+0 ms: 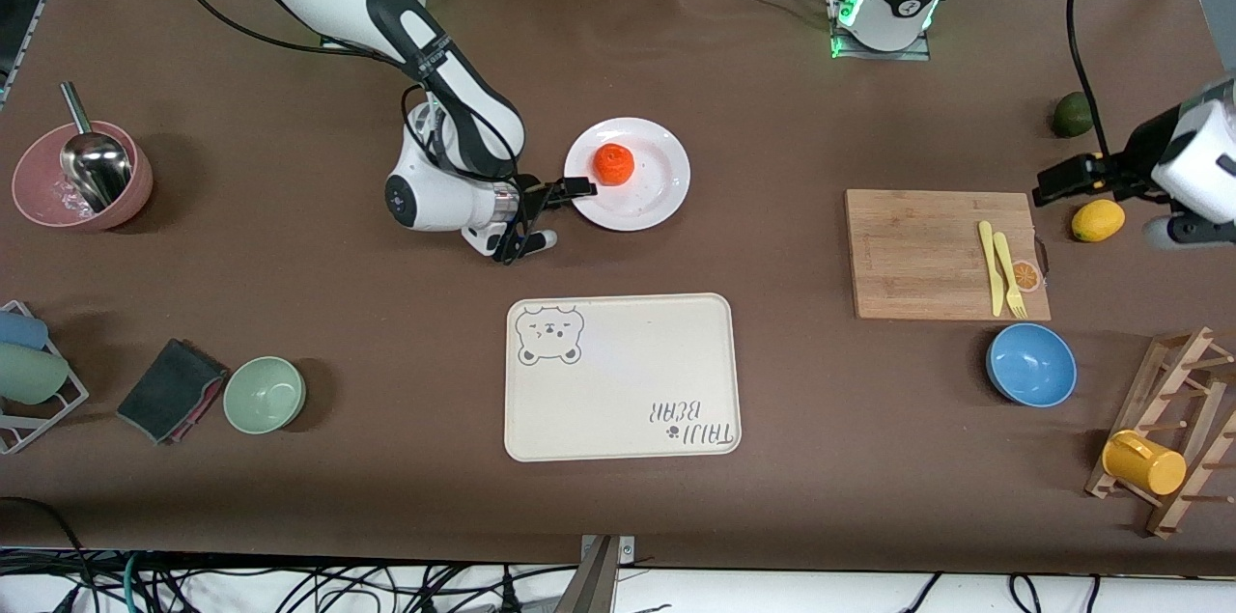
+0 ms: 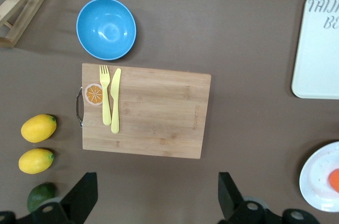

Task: Place orange and plate with both arms
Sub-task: 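Close the right gripper on the rim of the white plate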

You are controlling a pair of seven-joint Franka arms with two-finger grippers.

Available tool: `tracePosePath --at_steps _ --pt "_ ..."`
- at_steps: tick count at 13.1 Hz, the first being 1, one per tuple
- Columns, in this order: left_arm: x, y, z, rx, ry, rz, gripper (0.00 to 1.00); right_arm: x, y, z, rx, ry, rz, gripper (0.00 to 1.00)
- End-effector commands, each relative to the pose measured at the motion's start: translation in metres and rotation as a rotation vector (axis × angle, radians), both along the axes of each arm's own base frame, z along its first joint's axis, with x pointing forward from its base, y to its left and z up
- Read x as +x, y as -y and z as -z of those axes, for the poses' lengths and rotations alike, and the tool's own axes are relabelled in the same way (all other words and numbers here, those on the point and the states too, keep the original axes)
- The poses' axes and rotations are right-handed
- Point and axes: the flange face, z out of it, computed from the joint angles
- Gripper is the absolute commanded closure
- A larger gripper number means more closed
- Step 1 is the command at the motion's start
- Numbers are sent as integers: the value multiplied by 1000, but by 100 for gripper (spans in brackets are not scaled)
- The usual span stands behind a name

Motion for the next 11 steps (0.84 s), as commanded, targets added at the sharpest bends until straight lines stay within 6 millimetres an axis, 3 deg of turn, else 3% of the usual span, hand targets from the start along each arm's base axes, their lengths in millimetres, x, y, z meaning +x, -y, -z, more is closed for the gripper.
tracePosePath --at_steps 1,3,7,9,11 --pt "-17 -2 -11 -20 6 43 0 -4 -7 4 15 12 1 52" --pt "-15 -2 -8 -19 5 46 0 -7 -9 6 14 8 -5 57" --pt "-11 -8 -8 -18 13 50 0 -8 -11 8 17 10 -17 88" --pt "-10 -9 -9 -16 19 49 0 -11 -11 12 22 3 -29 99" --pt "-10 -8 -7 -15 16 50 0 -11 -11 12 23 1 -31 100"
